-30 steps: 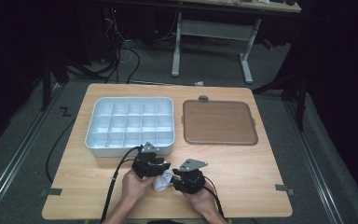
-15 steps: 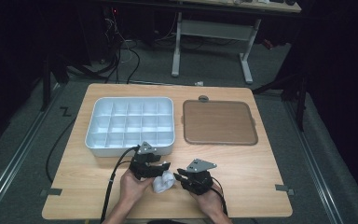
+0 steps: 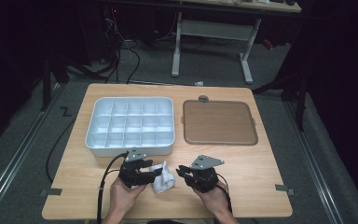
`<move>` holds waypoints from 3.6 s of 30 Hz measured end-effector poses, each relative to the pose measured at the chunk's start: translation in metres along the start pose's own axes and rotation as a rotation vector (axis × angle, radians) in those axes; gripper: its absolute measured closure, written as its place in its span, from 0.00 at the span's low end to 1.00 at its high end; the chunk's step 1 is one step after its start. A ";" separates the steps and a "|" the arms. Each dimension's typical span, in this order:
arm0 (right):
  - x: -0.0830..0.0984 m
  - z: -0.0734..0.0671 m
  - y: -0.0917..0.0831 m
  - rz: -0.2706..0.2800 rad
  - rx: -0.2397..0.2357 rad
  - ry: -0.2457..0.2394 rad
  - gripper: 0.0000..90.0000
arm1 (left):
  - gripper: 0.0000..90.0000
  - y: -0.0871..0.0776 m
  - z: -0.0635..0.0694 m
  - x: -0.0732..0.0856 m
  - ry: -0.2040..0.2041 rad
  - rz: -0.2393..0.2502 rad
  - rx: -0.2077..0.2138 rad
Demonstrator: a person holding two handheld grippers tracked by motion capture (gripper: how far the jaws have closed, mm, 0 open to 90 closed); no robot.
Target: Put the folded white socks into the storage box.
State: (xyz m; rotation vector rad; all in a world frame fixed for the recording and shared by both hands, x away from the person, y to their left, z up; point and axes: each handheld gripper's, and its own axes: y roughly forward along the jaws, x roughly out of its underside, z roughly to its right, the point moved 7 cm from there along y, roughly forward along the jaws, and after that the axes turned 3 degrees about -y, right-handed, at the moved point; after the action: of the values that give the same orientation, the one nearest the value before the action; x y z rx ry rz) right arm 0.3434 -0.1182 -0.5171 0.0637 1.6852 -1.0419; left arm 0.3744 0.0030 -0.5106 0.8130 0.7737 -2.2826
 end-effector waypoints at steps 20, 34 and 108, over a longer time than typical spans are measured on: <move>-0.013 -0.022 0.025 -0.055 -0.082 -0.059 0.88 | 0.51 0.010 -0.001 0.031 0.072 -0.026 -0.046; 0.021 -0.001 0.041 -0.112 -0.031 -0.020 0.86 | 0.58 0.022 -0.010 0.030 0.025 -0.048 -0.043; 0.111 0.129 -0.051 -0.096 0.368 0.253 0.67 | 0.60 0.048 -0.034 0.005 -0.123 -0.060 -0.081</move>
State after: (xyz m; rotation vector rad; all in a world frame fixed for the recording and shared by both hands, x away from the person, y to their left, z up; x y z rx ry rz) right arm 0.3697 -0.2831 -0.5775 0.3698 1.7124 -1.4567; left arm 0.4161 -0.0076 -0.5514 0.6142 0.8381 -2.3133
